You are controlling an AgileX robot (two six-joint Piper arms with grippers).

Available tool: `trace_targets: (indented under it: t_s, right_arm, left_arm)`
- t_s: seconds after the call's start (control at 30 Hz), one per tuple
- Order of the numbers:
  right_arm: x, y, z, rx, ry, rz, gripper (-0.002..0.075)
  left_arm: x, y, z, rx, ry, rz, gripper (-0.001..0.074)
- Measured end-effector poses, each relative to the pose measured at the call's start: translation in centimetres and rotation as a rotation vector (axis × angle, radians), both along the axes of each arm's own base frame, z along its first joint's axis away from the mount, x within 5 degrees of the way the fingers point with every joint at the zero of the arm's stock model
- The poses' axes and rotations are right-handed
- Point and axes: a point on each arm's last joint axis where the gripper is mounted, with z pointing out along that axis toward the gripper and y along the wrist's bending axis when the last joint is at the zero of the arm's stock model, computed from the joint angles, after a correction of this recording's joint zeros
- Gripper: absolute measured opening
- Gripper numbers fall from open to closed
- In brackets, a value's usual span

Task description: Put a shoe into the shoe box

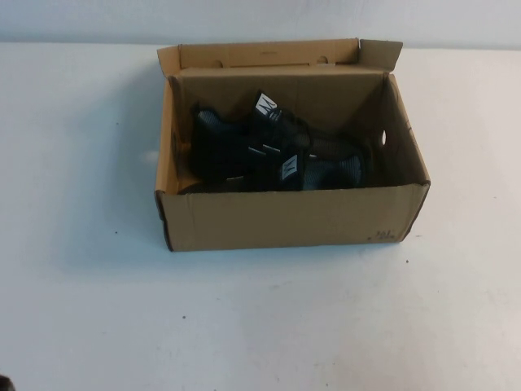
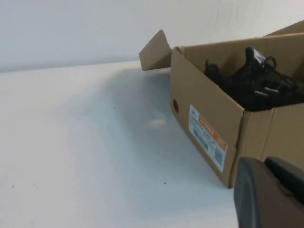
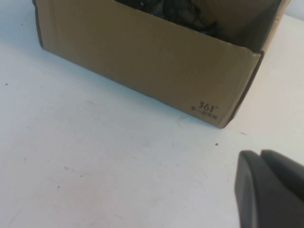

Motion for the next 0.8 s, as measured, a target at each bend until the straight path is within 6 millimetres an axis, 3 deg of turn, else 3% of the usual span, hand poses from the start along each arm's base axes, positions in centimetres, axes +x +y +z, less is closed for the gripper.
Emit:
trace_targets:
  t_s: [0.3, 0.57, 0.8]
  right_arm:
    - [0.0, 0.0, 0.0, 0.002, 0.001, 0.0, -0.0016]
    - [0.0, 0.0, 0.0, 0.002, 0.001, 0.0, -0.0016]
    - [0.0, 0.0, 0.0, 0.002, 0.001, 0.0, -0.0016]
  left_arm:
    - [-1.8, 0.9, -6.2, -0.063, 0.036, 0.07, -0.0001]
    - [-2.8, 1.3, -8.0, -0.089, 0.178, 0.112, -0.0001]
    - [-2.7, 1.6, -8.0, -0.085, 0.177, 0.145, -0.0001]
